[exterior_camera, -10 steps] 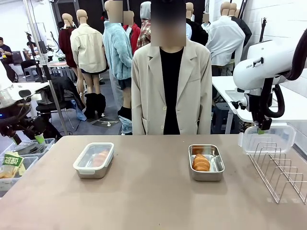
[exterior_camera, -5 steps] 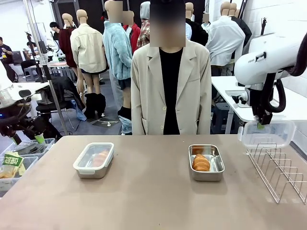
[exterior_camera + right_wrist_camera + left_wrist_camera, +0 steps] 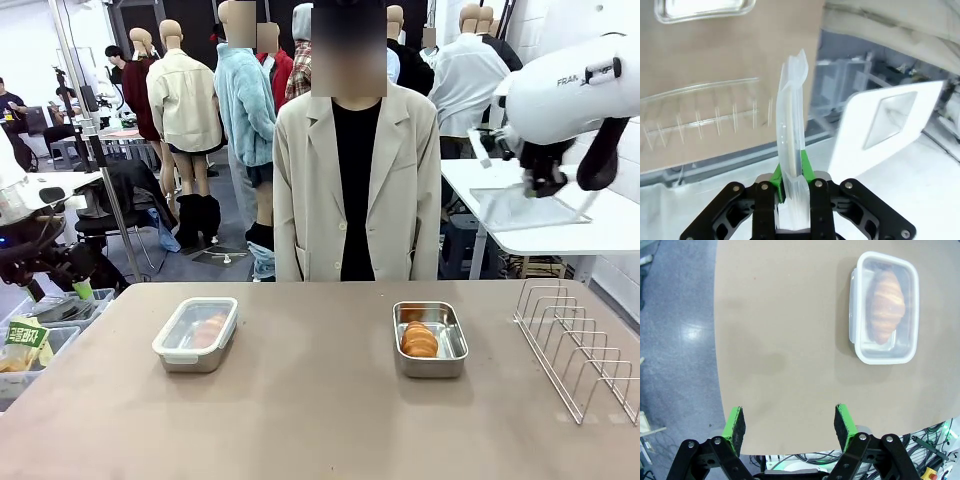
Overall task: Place the bread in airtight containers.
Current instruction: Release when the human grabs the Airtight Container lid.
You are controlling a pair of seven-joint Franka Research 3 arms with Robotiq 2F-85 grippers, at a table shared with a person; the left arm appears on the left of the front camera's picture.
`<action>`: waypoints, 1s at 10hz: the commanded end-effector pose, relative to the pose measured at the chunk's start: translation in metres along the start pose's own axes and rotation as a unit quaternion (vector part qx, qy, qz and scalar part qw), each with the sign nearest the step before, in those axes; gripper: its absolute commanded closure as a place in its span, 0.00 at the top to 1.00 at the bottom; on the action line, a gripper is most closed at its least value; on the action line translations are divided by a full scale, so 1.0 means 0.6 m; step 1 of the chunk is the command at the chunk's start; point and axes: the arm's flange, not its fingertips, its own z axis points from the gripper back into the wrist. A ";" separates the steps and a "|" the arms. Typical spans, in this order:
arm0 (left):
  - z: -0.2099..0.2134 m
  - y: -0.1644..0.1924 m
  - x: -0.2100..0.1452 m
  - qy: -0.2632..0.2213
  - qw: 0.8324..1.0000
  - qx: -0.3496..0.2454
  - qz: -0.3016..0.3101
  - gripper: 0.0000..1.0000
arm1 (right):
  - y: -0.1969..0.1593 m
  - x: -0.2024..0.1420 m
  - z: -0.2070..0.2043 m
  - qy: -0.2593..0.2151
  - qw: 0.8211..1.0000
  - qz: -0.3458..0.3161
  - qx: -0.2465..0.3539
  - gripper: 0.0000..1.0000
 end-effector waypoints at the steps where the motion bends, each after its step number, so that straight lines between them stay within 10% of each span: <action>1: 0.000 0.000 0.001 -0.004 1.000 0.000 0.006 0.92 | 0.005 0.050 -0.036 -0.064 0.995 0.001 -0.075 0.00; 10: 0.000 0.000 0.001 -0.004 1.000 0.000 0.006 0.92 | 0.005 0.095 -0.072 -0.108 0.991 0.020 -0.082 0.00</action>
